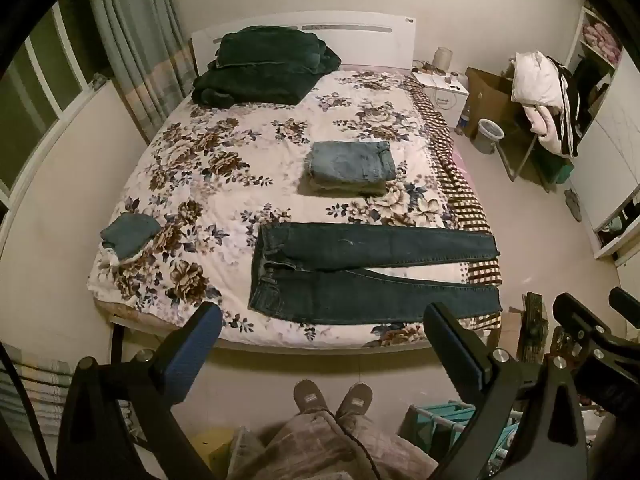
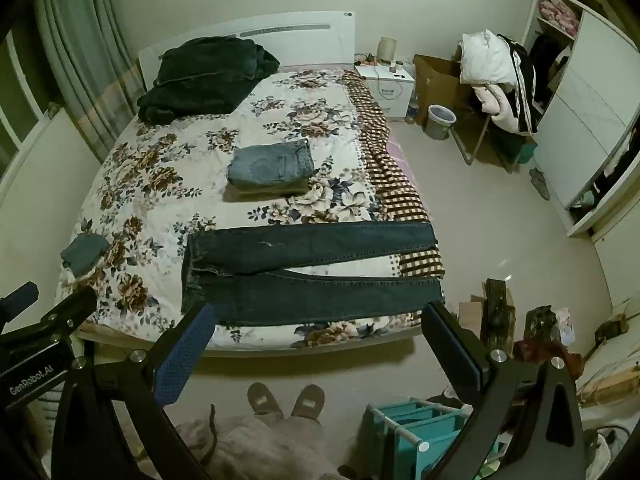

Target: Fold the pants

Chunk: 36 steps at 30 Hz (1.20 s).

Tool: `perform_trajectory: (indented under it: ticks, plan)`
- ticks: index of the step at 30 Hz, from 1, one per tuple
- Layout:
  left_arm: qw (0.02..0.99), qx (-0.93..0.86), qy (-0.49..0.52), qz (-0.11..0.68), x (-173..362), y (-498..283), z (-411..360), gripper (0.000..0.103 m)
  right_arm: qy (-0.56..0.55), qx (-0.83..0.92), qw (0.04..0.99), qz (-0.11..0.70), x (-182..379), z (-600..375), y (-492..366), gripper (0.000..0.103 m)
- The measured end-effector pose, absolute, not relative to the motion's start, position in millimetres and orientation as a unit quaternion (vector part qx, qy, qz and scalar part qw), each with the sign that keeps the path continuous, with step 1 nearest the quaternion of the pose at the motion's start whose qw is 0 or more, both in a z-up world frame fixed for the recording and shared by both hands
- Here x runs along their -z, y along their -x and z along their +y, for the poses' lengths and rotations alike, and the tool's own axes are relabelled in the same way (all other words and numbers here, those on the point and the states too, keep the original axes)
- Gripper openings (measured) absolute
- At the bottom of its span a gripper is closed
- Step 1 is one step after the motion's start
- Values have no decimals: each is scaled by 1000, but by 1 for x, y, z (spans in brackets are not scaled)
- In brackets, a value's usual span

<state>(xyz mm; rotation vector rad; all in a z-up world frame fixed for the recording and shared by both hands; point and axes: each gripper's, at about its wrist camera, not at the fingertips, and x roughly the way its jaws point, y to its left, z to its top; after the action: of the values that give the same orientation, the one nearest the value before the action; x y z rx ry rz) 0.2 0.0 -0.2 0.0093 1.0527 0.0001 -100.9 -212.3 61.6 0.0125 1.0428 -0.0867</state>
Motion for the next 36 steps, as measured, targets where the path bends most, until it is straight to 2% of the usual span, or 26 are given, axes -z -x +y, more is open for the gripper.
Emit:
perform_trajectory:
  ticks: [36]
  plan:
    - [867, -2, -2, 499, -10, -2, 2, 102, 5, 43, 865, 500, -65, -207, 102, 103]
